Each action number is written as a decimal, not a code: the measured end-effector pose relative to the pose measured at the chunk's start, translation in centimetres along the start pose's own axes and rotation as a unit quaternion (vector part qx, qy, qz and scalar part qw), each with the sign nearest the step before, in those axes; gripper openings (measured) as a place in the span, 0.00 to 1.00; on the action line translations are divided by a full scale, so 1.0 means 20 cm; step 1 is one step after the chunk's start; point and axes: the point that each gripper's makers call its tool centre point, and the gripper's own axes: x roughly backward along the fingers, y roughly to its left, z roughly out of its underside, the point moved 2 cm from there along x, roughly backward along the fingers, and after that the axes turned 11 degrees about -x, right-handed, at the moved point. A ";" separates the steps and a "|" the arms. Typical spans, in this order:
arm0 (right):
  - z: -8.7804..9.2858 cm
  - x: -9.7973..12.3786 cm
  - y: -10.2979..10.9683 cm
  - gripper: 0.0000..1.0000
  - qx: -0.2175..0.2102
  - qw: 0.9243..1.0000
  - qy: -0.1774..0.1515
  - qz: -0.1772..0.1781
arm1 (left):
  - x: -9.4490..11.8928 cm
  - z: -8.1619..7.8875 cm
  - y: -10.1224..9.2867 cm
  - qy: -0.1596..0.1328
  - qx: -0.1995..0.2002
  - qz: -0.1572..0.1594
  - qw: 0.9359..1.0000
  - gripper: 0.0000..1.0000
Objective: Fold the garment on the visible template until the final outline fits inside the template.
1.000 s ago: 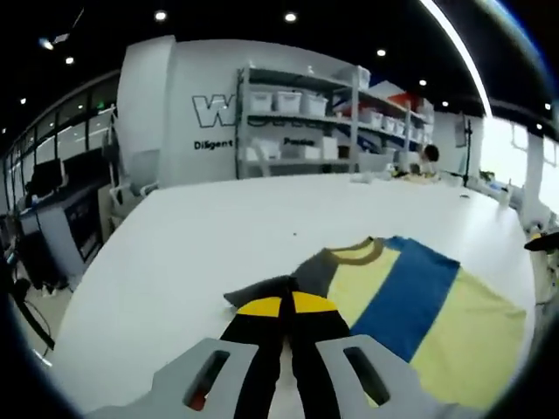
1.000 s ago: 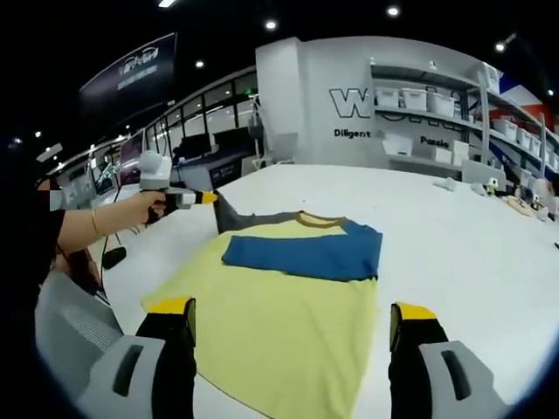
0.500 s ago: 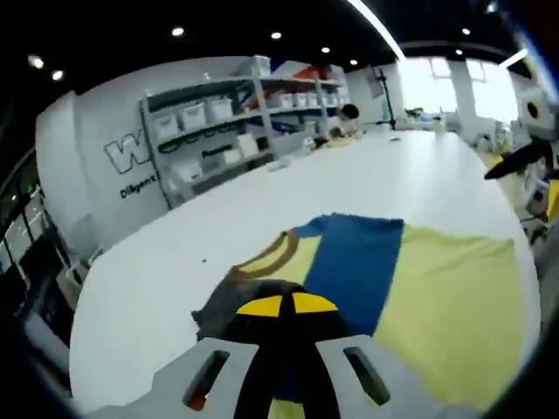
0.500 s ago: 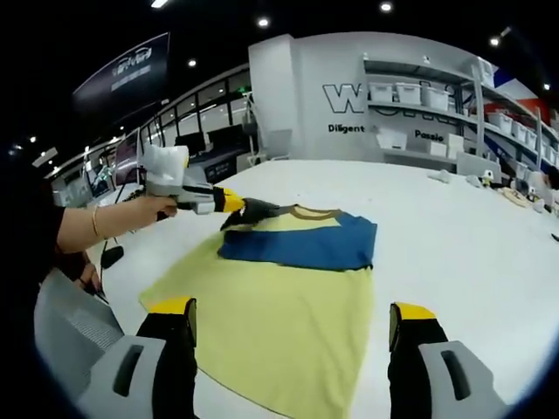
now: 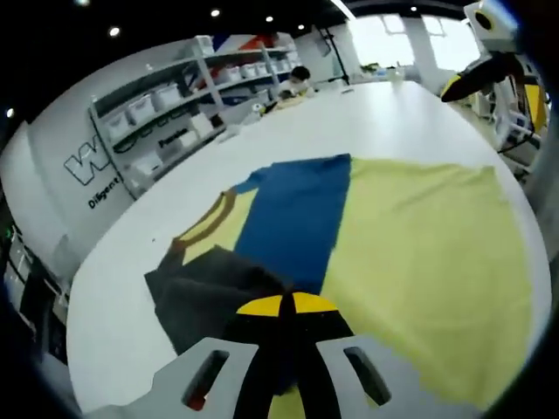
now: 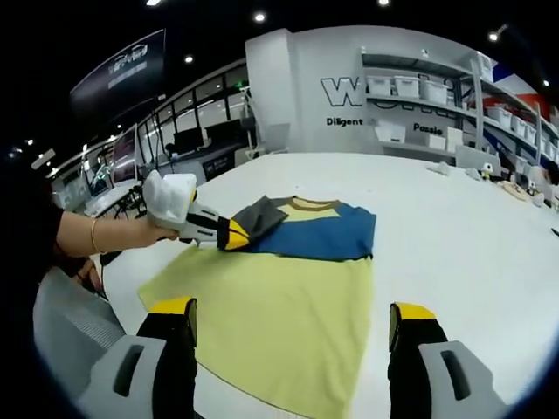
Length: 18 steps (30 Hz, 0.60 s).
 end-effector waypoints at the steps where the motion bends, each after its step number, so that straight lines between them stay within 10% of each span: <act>1: 0.00 0.00 0.00 0.89 0.000 1.000 0.000 0.000 | 0.00 0.00 0.00 -0.001 0.005 0.001 1.000 0.01; 12: 0.00 -0.01 0.01 0.89 0.002 1.000 0.002 -0.002 | 0.14 -0.04 0.20 -0.035 0.108 -0.049 0.992 0.44; 18: 0.01 0.00 0.02 0.89 0.003 1.000 0.004 -0.001 | 0.22 0.05 0.29 -0.031 0.115 -0.057 0.991 0.50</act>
